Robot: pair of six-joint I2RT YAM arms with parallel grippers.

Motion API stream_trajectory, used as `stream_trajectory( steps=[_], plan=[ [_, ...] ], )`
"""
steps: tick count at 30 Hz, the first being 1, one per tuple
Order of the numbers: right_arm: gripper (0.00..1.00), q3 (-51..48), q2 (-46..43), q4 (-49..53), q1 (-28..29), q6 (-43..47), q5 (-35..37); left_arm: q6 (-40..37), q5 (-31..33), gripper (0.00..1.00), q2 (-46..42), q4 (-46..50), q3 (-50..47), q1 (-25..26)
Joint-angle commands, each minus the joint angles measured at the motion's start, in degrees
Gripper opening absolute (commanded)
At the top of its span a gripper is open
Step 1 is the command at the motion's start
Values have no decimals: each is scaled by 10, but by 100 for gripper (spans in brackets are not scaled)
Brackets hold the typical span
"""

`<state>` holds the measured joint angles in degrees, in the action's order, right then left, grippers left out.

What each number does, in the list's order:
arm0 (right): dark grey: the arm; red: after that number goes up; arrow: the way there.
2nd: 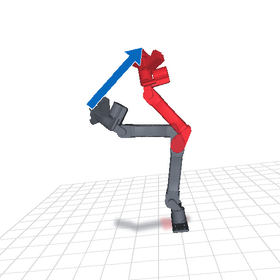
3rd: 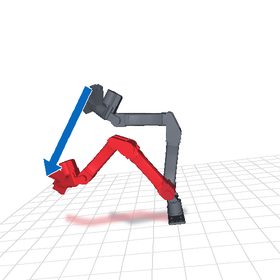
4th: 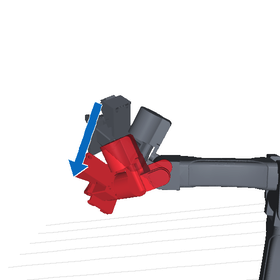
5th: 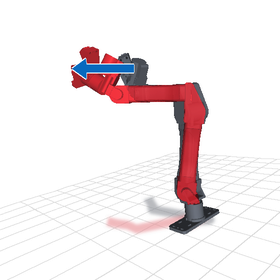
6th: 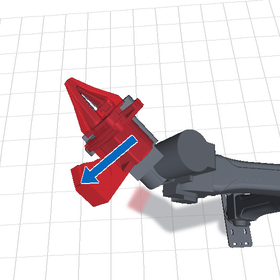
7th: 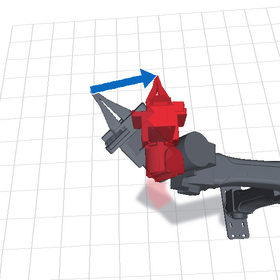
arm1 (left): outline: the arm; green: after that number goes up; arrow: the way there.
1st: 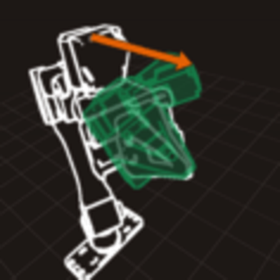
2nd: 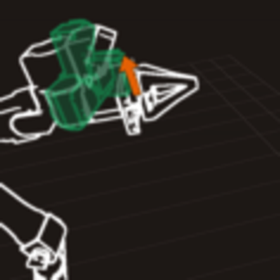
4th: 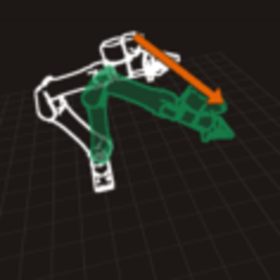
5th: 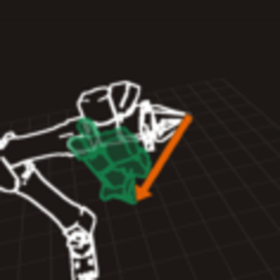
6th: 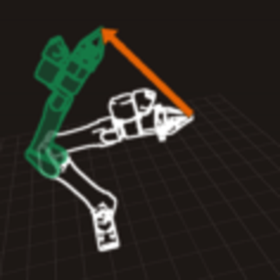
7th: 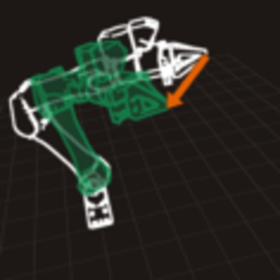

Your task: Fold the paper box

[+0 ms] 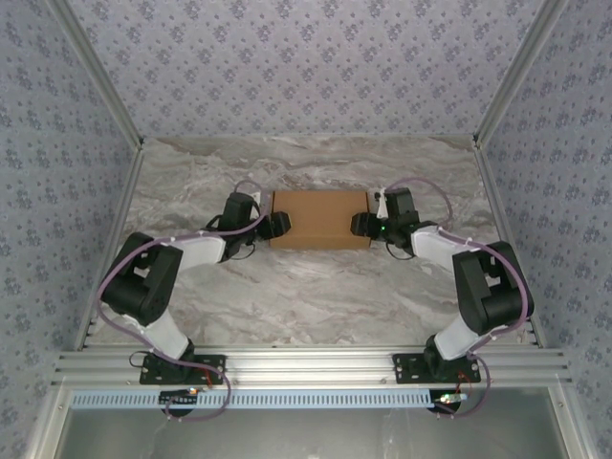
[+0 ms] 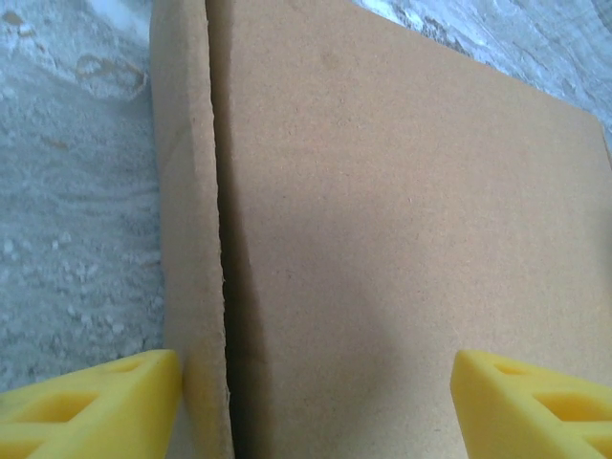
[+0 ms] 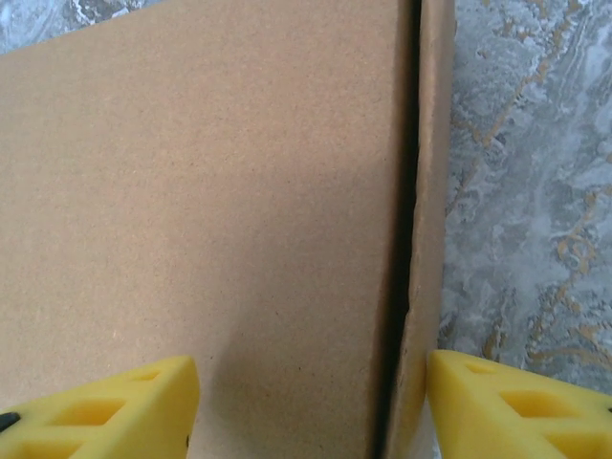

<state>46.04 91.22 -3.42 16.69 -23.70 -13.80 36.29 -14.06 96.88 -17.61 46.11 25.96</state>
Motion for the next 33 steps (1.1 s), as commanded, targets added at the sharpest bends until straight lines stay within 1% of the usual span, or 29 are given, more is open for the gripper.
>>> stream_trajectory(
  steps=[1,6,10,15,20,23,26,30,31,33],
  plan=[
    [65,32,26,-19,1,-13,-17,2,-28,74,23,-11,34,-7],
    [65,75,69,-11,-4,-12,-18,11,-34,73,53,-16,61,-30],
    [70,92,73,3,-11,0,-10,16,-33,74,52,-22,64,-41],
    [80,98,36,33,-18,25,26,9,-17,77,35,-13,63,-48],
    [84,98,-24,69,-16,54,54,-14,8,78,-6,4,55,-50],
    [85,92,-73,91,-5,86,98,-32,29,79,-48,11,37,-50],
    [87,80,-129,111,21,124,164,-67,65,81,-98,28,16,-49],
    [97,51,-216,132,58,166,278,-129,158,86,-171,50,-26,-46],
    [99,40,-238,134,63,175,301,-141,182,87,-191,48,-39,-45],
    [99,21,-280,133,66,183,329,-159,220,89,-225,40,-63,-45]
  ],
)
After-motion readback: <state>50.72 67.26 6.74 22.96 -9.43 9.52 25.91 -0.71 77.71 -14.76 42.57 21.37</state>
